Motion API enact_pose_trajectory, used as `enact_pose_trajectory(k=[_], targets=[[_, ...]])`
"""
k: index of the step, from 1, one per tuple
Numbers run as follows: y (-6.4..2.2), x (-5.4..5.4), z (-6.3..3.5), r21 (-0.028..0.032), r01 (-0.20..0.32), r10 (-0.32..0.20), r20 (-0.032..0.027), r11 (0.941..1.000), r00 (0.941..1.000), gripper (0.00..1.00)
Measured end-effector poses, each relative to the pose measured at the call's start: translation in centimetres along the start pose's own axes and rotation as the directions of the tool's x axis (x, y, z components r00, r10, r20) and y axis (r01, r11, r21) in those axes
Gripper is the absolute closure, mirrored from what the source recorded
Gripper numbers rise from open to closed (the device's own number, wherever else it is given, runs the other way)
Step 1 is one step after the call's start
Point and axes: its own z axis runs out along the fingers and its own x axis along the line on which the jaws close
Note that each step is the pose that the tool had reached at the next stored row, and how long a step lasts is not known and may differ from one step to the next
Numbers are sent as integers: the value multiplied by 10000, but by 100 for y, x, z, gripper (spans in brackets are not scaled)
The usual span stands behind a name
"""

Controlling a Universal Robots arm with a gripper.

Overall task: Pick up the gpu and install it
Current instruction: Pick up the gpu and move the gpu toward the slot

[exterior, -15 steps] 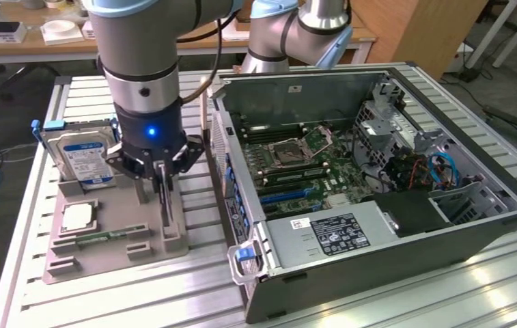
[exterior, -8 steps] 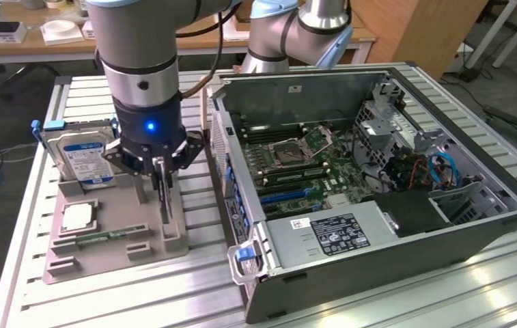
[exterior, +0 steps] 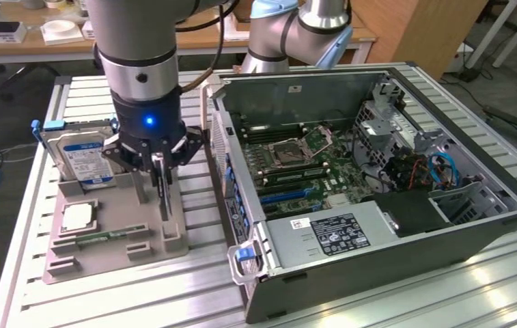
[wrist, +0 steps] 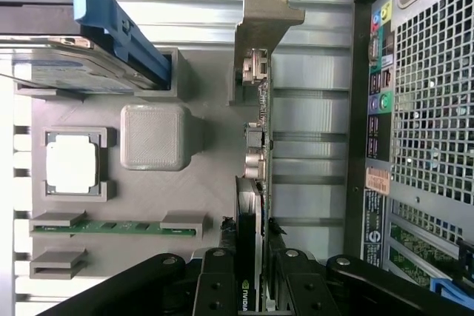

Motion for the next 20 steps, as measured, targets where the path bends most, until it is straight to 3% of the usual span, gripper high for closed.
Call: enact_pose_trajectory(k=[20], targets=[[9,2,-239,2,0,0,-1,10000,10000,74]])
